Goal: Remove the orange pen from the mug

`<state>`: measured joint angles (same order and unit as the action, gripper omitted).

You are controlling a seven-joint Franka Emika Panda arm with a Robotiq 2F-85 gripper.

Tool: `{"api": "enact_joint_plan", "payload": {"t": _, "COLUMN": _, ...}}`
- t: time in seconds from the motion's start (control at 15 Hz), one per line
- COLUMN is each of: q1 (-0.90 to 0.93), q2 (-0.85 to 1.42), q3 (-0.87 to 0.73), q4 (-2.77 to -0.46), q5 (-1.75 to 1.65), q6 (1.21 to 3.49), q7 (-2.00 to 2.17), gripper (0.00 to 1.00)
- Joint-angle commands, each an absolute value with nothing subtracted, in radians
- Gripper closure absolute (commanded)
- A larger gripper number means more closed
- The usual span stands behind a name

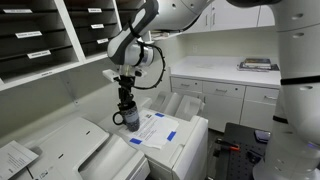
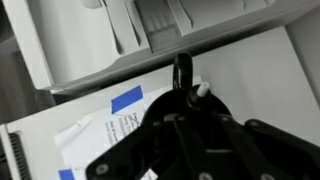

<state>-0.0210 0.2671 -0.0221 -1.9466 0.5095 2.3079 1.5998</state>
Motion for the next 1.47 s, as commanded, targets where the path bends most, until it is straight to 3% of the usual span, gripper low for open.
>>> {"api": "enact_joint_plan", "payload": {"t": 0.0, "q1": -0.035, "q2": 0.207, "q3": -0.02, "q4": -1.983, "q5": 0.586, "q6": 2.33, "q7": 1.508, "gripper": 0.95}}
{"api": "enact_joint_plan", "payload": {"t": 0.87, "q1": -0.052, "q2": -0.068, "q3": -0.04, "q4": -2.072, "q5": 0.749, "q6": 2.25, "q7": 1.299, "gripper": 0.95}}
{"api": "enact_joint_plan", "payload": {"t": 1.4, "q1": -0.086, "q2": -0.208, "q3": -0.023, "q4": -2.078, "q5": 0.267, "q6": 1.937, "q7": 1.446, "gripper": 0.95}}
